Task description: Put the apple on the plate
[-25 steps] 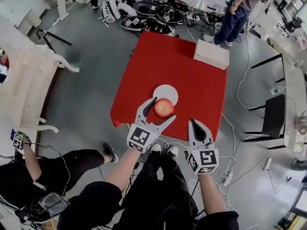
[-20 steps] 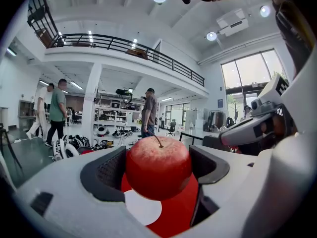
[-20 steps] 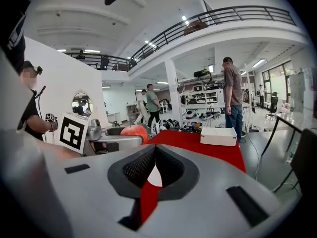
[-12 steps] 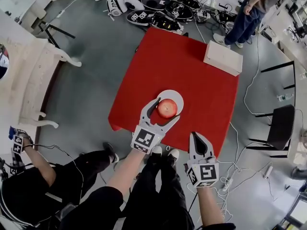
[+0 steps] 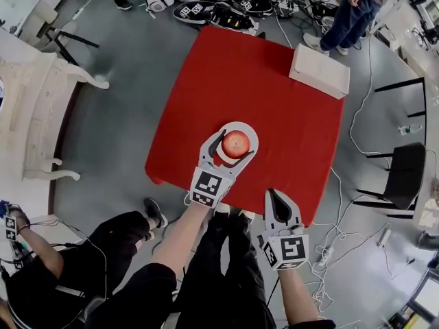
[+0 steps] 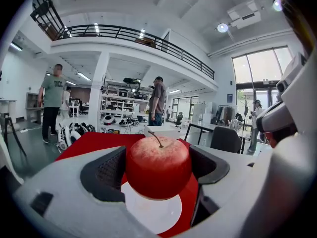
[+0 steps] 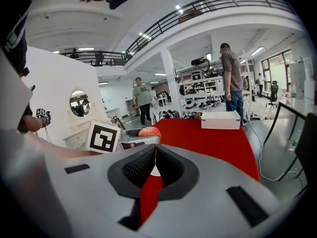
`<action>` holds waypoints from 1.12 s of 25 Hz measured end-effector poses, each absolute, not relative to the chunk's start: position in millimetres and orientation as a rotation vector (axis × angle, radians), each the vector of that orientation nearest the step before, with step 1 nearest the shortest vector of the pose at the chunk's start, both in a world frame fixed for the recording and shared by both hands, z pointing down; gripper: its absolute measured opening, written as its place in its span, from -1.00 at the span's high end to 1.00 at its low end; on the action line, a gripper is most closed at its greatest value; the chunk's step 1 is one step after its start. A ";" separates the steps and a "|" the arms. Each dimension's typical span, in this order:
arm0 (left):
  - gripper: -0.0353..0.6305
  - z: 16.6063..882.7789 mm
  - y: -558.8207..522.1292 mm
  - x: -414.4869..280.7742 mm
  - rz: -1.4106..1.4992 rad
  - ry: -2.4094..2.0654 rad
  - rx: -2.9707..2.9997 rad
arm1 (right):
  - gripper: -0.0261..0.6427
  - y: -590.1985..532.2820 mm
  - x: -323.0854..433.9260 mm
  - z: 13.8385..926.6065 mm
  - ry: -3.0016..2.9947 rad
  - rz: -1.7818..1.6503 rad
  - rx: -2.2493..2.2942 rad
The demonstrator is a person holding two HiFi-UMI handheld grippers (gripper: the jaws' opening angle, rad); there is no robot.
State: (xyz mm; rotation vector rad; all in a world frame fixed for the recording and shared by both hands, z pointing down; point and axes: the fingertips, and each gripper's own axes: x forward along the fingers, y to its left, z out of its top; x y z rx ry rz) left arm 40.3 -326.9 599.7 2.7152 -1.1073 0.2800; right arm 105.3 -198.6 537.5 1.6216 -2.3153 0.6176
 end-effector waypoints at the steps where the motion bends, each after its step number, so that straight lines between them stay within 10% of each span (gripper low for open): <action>1: -0.29 606.9 -330.4 42.0 0.291 -1.108 2.703 | 0.89 -198.2 106.8 540.4 -2.311 0.624 1.619; 28: -0.29 714.0 -353.3 61.6 0.606 -1.014 2.610 | 0.89 -189.5 120.7 583.6 -2.271 0.731 1.551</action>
